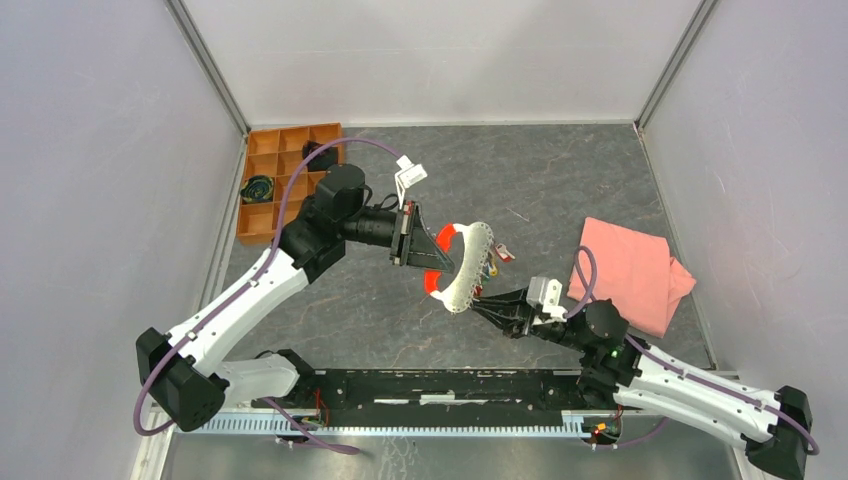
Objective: Remove the keys from the keyring
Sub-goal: Pick up the key from the keyring.
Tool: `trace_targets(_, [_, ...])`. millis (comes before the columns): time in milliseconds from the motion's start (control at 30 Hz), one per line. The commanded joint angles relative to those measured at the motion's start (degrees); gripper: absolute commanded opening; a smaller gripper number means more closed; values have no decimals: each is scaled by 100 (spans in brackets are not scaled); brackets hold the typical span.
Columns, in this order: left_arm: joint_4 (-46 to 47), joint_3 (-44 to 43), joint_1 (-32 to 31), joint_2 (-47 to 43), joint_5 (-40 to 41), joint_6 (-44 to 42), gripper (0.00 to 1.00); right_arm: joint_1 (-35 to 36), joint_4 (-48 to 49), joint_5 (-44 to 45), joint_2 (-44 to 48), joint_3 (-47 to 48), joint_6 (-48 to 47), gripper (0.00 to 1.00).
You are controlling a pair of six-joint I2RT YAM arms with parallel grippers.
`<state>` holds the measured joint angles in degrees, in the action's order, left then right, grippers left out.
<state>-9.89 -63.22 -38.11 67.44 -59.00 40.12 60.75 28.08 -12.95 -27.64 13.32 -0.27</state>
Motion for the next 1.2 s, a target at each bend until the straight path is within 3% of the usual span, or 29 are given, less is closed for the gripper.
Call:
trace_targets(0, [171,-59,231,-187,181,-205,2,35,-1036,496,137,562,-75,1])
trace_targets(300, [695,681,584,-189,193,229,2,30,-2863,1210,-138,1651,-190,1])
trace_targets(733, [971,1369,607,-452,723,300,2,53,-5660,2207,-1702,3902,-1364,1])
trace_targets(900, [1321,1715,612,-800,1073,290,18,111,-6014,2412,-2027,4473,-1860,1])
trace_targets(1000, [1438,1845,607,-966,1221,265,36,173,-6101,2502,-2170,4729,-2103,1])
trace_targets(1167, [1404,1914,609,-1103,1314,123,50,339,-6135,2694,-2405,5072,-2467,0])
